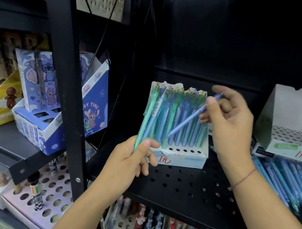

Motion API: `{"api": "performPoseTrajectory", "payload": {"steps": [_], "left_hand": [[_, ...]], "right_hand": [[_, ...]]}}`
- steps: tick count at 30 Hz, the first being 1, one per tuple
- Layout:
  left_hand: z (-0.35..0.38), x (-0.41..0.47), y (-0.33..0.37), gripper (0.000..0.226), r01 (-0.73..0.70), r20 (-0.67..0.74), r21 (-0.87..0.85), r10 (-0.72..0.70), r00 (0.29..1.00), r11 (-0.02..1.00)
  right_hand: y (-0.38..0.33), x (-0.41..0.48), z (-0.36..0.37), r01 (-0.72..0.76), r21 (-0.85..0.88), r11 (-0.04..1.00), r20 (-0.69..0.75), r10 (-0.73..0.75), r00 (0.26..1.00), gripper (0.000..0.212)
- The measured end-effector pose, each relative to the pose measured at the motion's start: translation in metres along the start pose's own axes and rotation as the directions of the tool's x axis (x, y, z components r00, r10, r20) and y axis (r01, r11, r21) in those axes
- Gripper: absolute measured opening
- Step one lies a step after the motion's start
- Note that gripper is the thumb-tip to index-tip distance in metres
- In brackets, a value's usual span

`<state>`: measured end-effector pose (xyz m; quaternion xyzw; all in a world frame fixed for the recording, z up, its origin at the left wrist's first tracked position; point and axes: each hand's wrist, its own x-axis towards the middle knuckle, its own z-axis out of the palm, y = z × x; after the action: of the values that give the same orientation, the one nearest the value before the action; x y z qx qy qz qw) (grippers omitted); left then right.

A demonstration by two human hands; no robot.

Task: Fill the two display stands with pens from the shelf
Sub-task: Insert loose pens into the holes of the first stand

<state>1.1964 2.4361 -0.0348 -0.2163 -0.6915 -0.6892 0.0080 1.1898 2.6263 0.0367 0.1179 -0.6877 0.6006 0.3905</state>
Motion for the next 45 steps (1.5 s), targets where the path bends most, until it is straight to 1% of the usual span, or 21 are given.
{"api": "performPoseTrajectory", "payload": {"steps": [3, 5, 7, 9, 12, 19, 23, 25, 27, 29, 31, 32, 33, 35, 37, 39, 41, 43, 45], "left_hand": [[0.0, 0.0, 0.0, 0.037, 0.001, 0.001, -0.006, -0.001, 1.0, 1.0], [0.0, 0.0, -0.001, 0.037, 0.003, 0.0, -0.006, -0.003, 1.0, 1.0], [0.0, 0.001, -0.001, 0.036, 0.003, 0.0, 0.0, -0.003, 1.0, 1.0], [0.0, 0.001, -0.001, 0.032, 0.002, 0.001, 0.008, -0.002, 1.0, 1.0], [-0.001, 0.0, -0.002, 0.029, 0.006, 0.005, 0.01, -0.006, 1.0, 1.0], [0.0, 0.002, -0.002, 0.034, 0.015, 0.02, 0.003, -0.015, 1.0, 1.0], [-0.001, 0.002, -0.003, 0.033, 0.014, 0.02, 0.02, -0.014, 1.0, 1.0], [-0.002, 0.002, -0.005, 0.03, 0.012, 0.027, 0.036, -0.013, 1.0, 0.999], [-0.002, 0.002, -0.005, 0.029, 0.007, 0.052, 0.049, -0.01, 0.999, 0.999], [-0.002, 0.002, -0.004, 0.029, -0.001, 0.089, 0.058, -0.004, 0.996, 0.998], [-0.003, 0.001, -0.004, 0.029, -0.014, 0.126, 0.078, 0.004, 0.992, 0.997], [-0.003, 0.001, -0.003, 0.029, -0.018, 0.142, 0.086, 0.006, 0.99, 0.996], [-0.003, 0.001, -0.003, 0.028, -0.018, 0.158, 0.093, 0.003, 0.987, 0.996], [-0.003, 0.001, -0.003, 0.028, -0.007, 0.19, 0.1, -0.012, 0.982, 0.995], [-0.003, 0.001, -0.002, 0.03, 0.0, 0.213, 0.106, -0.023, 0.977, 0.994], [-0.002, 0.001, -0.002, 0.031, -0.002, 0.22, 0.113, -0.023, 0.975, 0.994], [-0.002, 0.001, -0.002, 0.033, -0.004, 0.205, 0.105, -0.017, 0.979, 0.994], [-0.003, 0.001, -0.003, 0.033, 0.006, 0.167, 0.072, -0.018, 0.986, 0.997], [-0.004, 0.001, -0.003, 0.031, 0.014, 0.14, 0.059, -0.022, 0.99, 0.998]], "right_hand": [[0.003, 0.003, -0.005, 0.027, -0.138, 0.99, -0.028, -0.032, 0.999, 0.019], [0.006, 0.001, -0.004, 0.055, -0.247, 0.967, 0.027, -0.05, 0.998, 0.022], [0.008, -0.002, -0.001, 0.086, -0.317, 0.945, 0.097, -0.058, 0.994, 0.025], [0.009, -0.004, 0.0, 0.122, -0.342, 0.932, 0.126, -0.083, 0.989, 0.028], [0.008, -0.004, 0.0, 0.159, -0.328, 0.931, 0.138, -0.119, 0.983, 0.032], [0.009, -0.007, 0.001, 0.222, -0.368, 0.903, 0.236, -0.14, 0.962, 0.035], [0.013, -0.009, 0.005, 0.217, -0.442, 0.871, 0.303, -0.082, 0.949, 0.037], [0.015, -0.009, 0.006, 0.201, -0.453, 0.868, 0.308, -0.059, 0.949, 0.039], [0.016, -0.009, 0.006, 0.195, -0.454, 0.869, 0.298, -0.058, 0.953, 0.04], [0.013, -0.01, 0.007, 0.22, -0.445, 0.868, 0.276, -0.1, 0.956, 0.038], [0.008, -0.013, 0.008, 0.246, -0.381, 0.891, 0.239, -0.162, 0.958, 0.033], [0.005, -0.015, 0.008, 0.236, -0.321, 0.917, 0.229, -0.166, 0.959, 0.03], [0.002, -0.016, 0.009, 0.203, -0.25, 0.947, 0.235, -0.144, 0.961, 0.027], [-0.002, -0.018, 0.011, 0.101, -0.133, 0.986, 0.291, -0.059, 0.955, 0.023], [-0.002, -0.018, 0.014, 0.01, -0.082, 0.997, 0.345, 0.019, 0.938, 0.021], [-0.003, -0.015, 0.014, -0.052, -0.03, 0.998, 0.351, 0.059, 0.934, 0.017], [-0.004, -0.011, 0.01, -0.06, 0.008, 0.998, 0.295, 0.055, 0.954, 0.017], [-0.006, -0.005, 0.001, -0.037, 0.02, 0.999, 0.173, 0.033, 0.984, 0.018], [-0.007, 0.002, -0.009, 0.015, -0.027, 1.0, 0.043, -0.014, 0.999, 0.017]]}}
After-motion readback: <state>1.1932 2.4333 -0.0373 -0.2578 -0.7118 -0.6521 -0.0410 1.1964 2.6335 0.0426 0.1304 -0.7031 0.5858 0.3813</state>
